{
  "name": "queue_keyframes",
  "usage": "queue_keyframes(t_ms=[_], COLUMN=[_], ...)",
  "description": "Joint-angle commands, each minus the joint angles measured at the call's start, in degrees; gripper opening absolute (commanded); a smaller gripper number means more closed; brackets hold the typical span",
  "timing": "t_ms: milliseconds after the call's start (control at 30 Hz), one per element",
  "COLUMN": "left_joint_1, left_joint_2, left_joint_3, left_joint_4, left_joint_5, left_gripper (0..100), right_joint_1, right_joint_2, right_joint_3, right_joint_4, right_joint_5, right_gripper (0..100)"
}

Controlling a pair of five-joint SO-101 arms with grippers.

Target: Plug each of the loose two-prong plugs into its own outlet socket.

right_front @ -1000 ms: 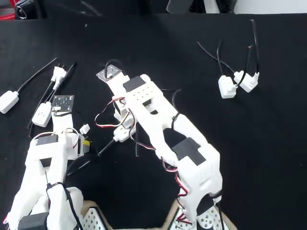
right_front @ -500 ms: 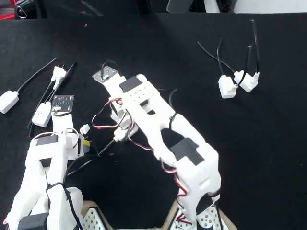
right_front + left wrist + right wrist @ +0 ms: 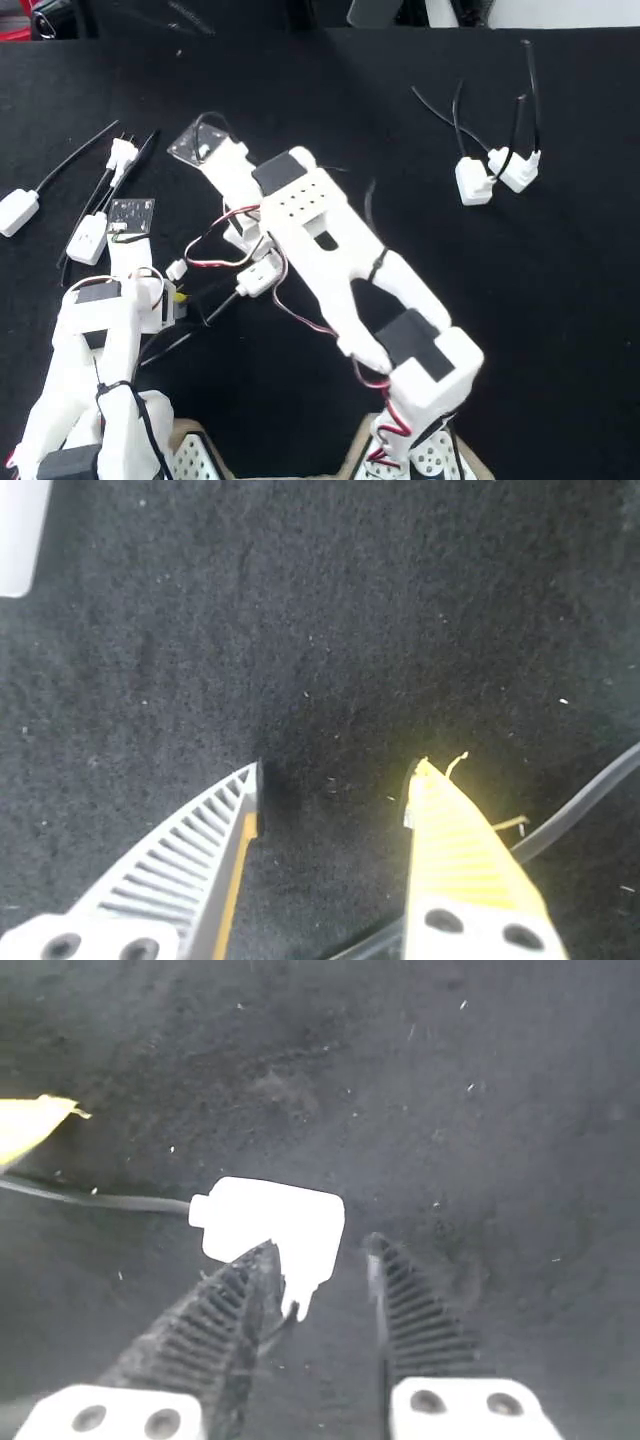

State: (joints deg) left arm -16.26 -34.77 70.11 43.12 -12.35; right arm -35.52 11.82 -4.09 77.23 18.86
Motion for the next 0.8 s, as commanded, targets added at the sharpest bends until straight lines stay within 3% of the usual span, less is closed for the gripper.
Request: queue_keyframes(t_ms=[0, 167, 367, 567, 767], left_joint_1=[1.01, 1.01, 1.01, -0.31, -10.07], left_joint_2=[-0.79, -0.79, -0.79, -0.79, -0.79], left_joint_3=[0.31, 0.31, 0.31, 0.13, -2.15], left_joint_4=[0.18, 0.18, 0.18, 0.18, 0.26], left_joint_5=[-0.53, -0.53, -0.53, -0.53, 1.67], left_gripper=[24, 24, 24, 24, 24], right_joint_1=[-0.62, -0.35, -0.53, -0.35, -0.26], right_joint_2=[-7.16, -11.82, -12.18, -10.24, -5.58], right_joint_3=[-7.16, -13.14, -11.91, -1.01, 6.20], right_joint_4=[3.69, 12.04, 23.03, 19.60, 7.91], right_joint_5=[3.52, 12.92, 35.43, 57.14, 59.34], right_gripper=[27.0, 29.8, 27.9, 27.9, 28.1])
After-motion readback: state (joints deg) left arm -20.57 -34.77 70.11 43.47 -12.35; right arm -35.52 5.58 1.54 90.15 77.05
